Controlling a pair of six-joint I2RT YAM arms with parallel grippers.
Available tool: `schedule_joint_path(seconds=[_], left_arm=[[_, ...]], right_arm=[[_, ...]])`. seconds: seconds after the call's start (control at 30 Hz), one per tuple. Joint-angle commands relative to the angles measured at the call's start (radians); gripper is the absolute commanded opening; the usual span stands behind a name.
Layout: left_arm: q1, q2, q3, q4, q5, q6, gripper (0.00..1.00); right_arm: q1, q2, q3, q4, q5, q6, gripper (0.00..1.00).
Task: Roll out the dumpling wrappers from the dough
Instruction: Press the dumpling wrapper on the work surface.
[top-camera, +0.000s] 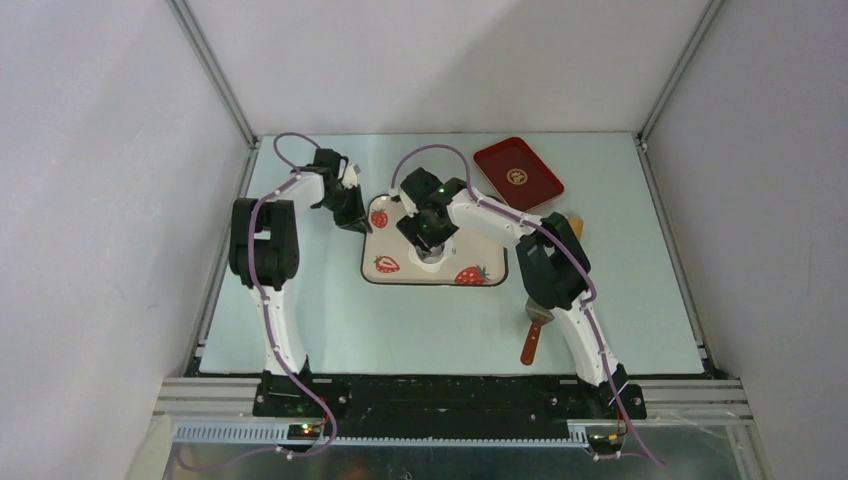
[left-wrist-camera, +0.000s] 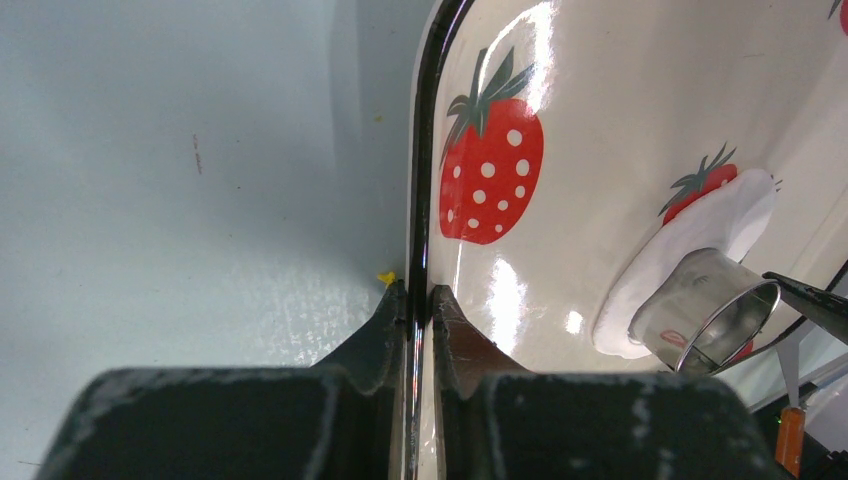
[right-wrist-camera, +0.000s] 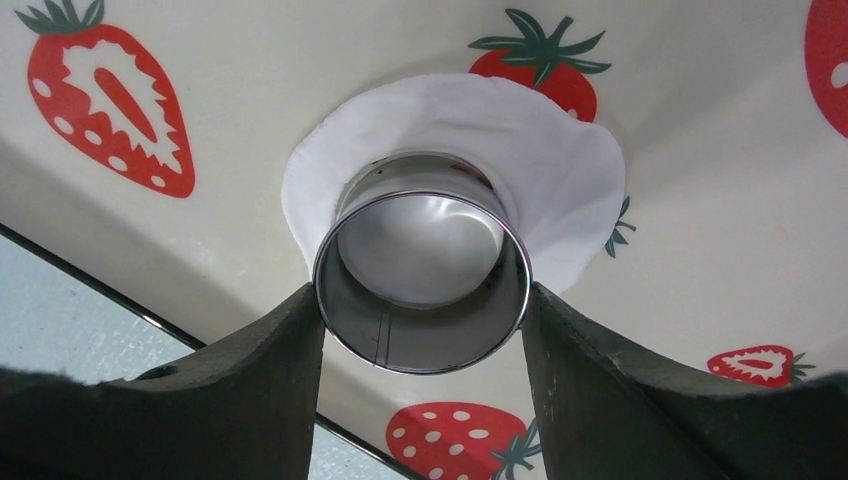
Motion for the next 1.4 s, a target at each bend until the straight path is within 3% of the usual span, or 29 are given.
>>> schedule_joint_path(seconds=[0.0,0.37,1.0,1.13,1.27,1.37], left_arm=[[0.006,-0.034,-0.021,0.003,-0.093,0.02,0.0],[0.006,-0.032,-0.02,0.002,-0.094,0.02,0.0],[0.005,-0.043,-0.025,0.003,-0.099,0.021,0.0],[0.005,-0.041,-0.023,0.002,-0.096,0.02,0.0],[0.005,-0.041,-0.024,0.002,-0.097,0.02,0.0],[0.005,-0.041,-0.023,0.002,-0.097,0.02,0.0]], right_arm=[[0.002,0.166,-0.077,-0.263,0.054,0.055,0.01],[0.001,0.166,-0.083,-0.152,0.036,0.135,0.03],[0.02,0.194,-0.024,-0.166,0.057,0.207,0.04],[0.014,0.179,-0.044,-0.167,0.059,0.196,0.17],[0.011,0.154,-0.048,-0.168,0.063,0.174,0.42],[0.011,0.144,-0.04,-0.167,0.066,0.166,0.5]])
